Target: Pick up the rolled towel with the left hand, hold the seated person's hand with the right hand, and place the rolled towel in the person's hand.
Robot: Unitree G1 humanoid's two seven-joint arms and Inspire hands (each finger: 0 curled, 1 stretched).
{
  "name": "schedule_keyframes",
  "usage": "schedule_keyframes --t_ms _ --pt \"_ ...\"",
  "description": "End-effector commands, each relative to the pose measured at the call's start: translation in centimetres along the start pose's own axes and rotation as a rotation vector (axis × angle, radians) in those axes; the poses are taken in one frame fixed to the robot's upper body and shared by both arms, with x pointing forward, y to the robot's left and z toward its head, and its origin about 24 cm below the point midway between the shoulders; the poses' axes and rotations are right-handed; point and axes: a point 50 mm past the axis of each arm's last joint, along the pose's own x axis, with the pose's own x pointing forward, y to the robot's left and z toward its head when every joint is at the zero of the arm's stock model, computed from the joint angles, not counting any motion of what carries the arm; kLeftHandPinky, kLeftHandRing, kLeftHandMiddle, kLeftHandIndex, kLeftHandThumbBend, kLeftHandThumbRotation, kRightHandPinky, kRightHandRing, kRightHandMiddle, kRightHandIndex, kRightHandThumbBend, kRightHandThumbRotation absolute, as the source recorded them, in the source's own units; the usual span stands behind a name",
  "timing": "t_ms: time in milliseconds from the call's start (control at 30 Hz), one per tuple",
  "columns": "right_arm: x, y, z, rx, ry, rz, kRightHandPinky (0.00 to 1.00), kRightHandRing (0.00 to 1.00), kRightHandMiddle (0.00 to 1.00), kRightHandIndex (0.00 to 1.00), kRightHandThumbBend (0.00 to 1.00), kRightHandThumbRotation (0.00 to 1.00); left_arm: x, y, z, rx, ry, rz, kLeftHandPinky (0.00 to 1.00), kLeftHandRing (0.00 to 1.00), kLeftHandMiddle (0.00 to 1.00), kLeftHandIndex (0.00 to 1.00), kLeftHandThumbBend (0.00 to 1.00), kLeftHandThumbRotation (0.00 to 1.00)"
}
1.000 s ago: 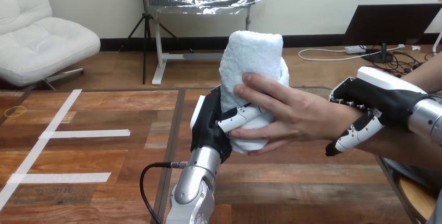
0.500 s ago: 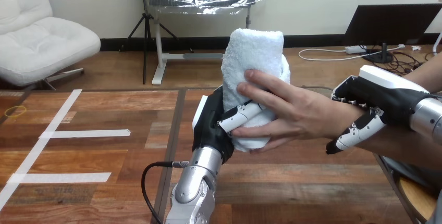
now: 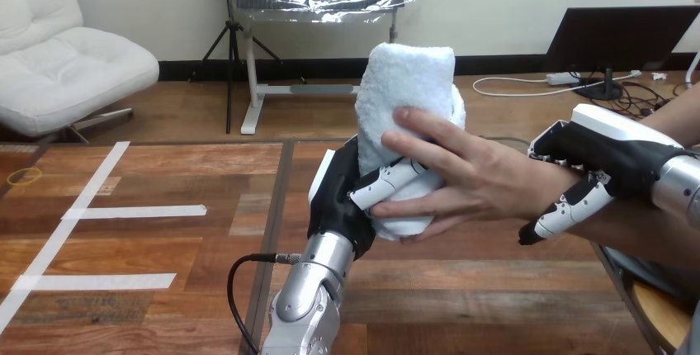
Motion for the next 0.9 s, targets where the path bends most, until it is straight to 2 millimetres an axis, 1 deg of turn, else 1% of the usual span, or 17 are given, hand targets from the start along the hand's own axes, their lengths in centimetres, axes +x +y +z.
schedule_keyframes --t_ms 0,67,167,267,333,367,533,667,867 --pt "0.18 -0.19 1.11 0.052 -0.062 -0.049 0.28 0.33 0.39 0.40 0.82 0.14 2.89 -9.48 4.31 -0.111 -0.205 -0.257 0.59 0.65 0.67 0.67 1.00 0.46" --pt "0.17 -0.20 1.10 0.050 -0.062 -0.049 0.27 0.33 0.39 0.40 0.82 0.15 2.88 -9.42 4.26 -0.107 -0.203 -0.251 0.60 0.66 0.67 0.67 1.00 0.50" --pt "0.16 -0.20 1.10 0.051 -0.064 -0.050 0.27 0.33 0.38 0.40 0.82 0.15 2.87 -9.40 4.25 -0.104 -0.206 -0.247 0.61 0.66 0.68 0.67 0.99 0.53" --pt "0.15 -0.20 1.13 0.052 -0.063 -0.051 0.27 0.33 0.38 0.40 0.82 0.15 2.83 -9.45 4.30 -0.109 -0.214 -0.248 0.61 0.66 0.68 0.68 0.95 0.55" --pt "0.14 -0.20 1.15 0.051 -0.062 -0.051 0.27 0.33 0.39 0.40 0.82 0.15 2.81 -9.49 4.32 -0.117 -0.218 -0.249 0.58 0.65 0.67 0.68 0.90 0.56" --pt "0.15 -0.20 1.15 0.050 -0.062 -0.051 0.27 0.33 0.39 0.40 0.82 0.15 2.80 -9.52 4.33 -0.129 -0.220 -0.249 0.57 0.64 0.67 0.67 0.86 0.56" --pt "0.15 -0.22 1.17 0.048 -0.062 -0.049 0.28 0.33 0.39 0.40 0.82 0.14 2.77 -9.63 4.37 -0.170 -0.224 -0.251 0.54 0.63 0.66 0.66 0.78 0.57" --pt "0.13 -0.22 1.17 0.048 -0.064 -0.050 0.28 0.33 0.39 0.40 0.82 0.14 2.75 -9.65 4.39 -0.178 -0.227 -0.253 0.54 0.64 0.66 0.66 0.67 0.61" --pt "0.10 -0.23 1.20 0.044 -0.064 -0.052 0.28 0.33 0.39 0.40 0.82 0.14 2.76 -9.67 4.43 -0.175 -0.230 -0.255 0.54 0.64 0.67 0.66 0.57 0.69"
